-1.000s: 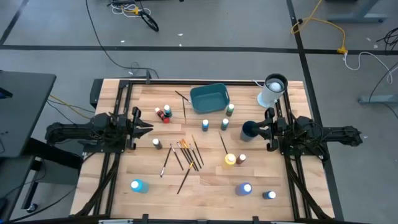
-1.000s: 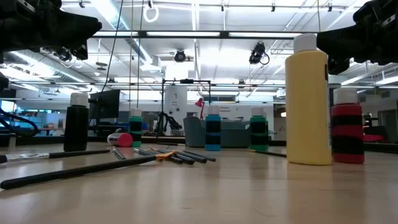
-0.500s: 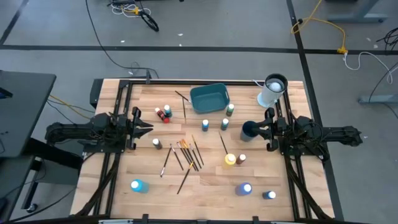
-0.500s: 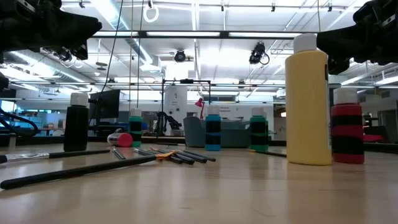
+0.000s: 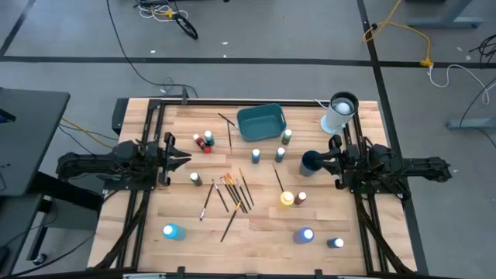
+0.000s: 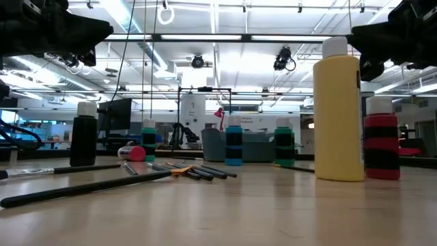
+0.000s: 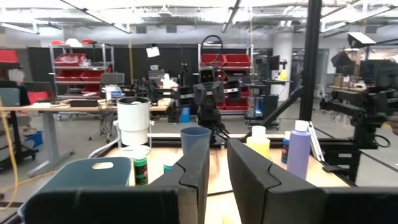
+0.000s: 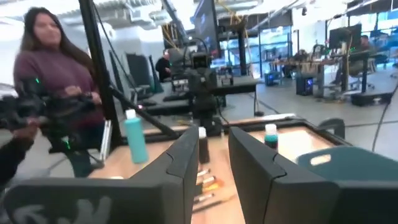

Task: Pick & Place Paint Supplies
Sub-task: Put the yellow paint bottle into the blue bin

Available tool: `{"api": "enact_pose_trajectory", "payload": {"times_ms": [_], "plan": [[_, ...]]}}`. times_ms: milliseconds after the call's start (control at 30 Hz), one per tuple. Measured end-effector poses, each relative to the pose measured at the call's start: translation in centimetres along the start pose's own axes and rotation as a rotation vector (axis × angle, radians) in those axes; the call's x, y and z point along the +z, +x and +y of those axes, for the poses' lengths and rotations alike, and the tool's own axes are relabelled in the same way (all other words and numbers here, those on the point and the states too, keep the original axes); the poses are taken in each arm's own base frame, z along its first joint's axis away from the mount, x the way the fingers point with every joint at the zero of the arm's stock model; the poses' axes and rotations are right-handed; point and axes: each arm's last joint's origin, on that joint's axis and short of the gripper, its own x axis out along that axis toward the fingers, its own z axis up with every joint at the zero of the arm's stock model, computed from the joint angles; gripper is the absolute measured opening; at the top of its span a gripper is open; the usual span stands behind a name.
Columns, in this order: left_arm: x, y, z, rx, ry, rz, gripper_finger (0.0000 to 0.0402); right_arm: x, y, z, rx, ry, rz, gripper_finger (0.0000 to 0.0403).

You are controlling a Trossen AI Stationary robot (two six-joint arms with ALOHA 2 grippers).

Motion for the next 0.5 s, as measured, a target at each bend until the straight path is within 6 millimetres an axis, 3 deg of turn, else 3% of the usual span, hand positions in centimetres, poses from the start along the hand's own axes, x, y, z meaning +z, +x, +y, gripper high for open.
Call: {"api": "enact_pose_trajectory", "payload": {"times_ms": [333, 500], "plan": [[1.0, 0.0, 0.2, 0.056, -0.052, -0.106, 0.0068, 1.9, -0.2, -0.1, -0.098, -0.104, -0.198, 0.0091], [1.4, 0.4, 0.0, -0.008, -0.075, -0.144, 0.0091, 2.1, 0.0, 0.5, 0.085, -0.11, -0.22, 0.01]]}}
